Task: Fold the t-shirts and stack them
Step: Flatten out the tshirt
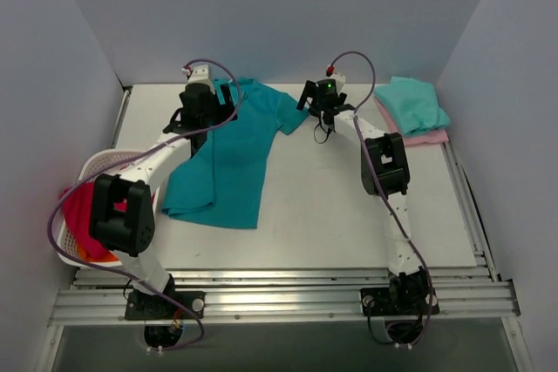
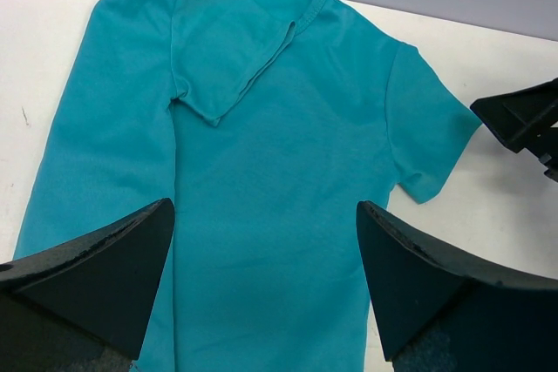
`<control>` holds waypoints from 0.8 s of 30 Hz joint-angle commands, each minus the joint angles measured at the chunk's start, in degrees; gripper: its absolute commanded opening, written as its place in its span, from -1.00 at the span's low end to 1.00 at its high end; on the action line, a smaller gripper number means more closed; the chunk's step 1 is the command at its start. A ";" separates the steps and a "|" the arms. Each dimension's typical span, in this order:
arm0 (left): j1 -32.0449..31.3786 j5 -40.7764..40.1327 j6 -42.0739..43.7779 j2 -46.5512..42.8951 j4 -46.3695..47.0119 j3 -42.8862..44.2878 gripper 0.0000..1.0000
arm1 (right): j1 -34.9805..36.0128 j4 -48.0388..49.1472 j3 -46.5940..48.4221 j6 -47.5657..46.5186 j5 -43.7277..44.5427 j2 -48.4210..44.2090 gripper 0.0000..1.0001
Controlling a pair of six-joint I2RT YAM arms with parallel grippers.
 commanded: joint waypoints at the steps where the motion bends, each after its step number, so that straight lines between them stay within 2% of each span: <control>1: 0.03 0.77 -0.16 0.52 2.37 0.61 0.89 | 0.52 1.05 3.89 1.56 -2.16 3.30 0.94; 10: 0.03 0.50 0.01 1.48 2.63 1.05 0.89 | 1.40 2.89 5.31 2.62 -4.01 6.56 0.92; 17: 0.03 0.76 0.10 2.71 2.80 1.49 0.89 | 1.84 3.86 6.19 3.41 -6.56 7.88 0.76; 19: 0.03 0.77 0.10 2.89 2.98 1.32 0.89 | 2.19 3.60 6.89 3.41 -6.56 8.49 0.66; 22: 0.12 0.77 0.10 3.24 2.98 1.49 0.89 | 2.28 3.33 7.59 3.76 -7.35 9.46 0.32; 23: 0.12 0.77 0.19 3.33 2.98 1.58 0.89 | 2.28 3.16 7.68 3.76 -7.52 9.64 0.12; 24: 0.12 0.77 0.19 3.33 2.98 1.58 0.89 | 2.28 3.24 7.77 3.76 -7.61 9.72 0.03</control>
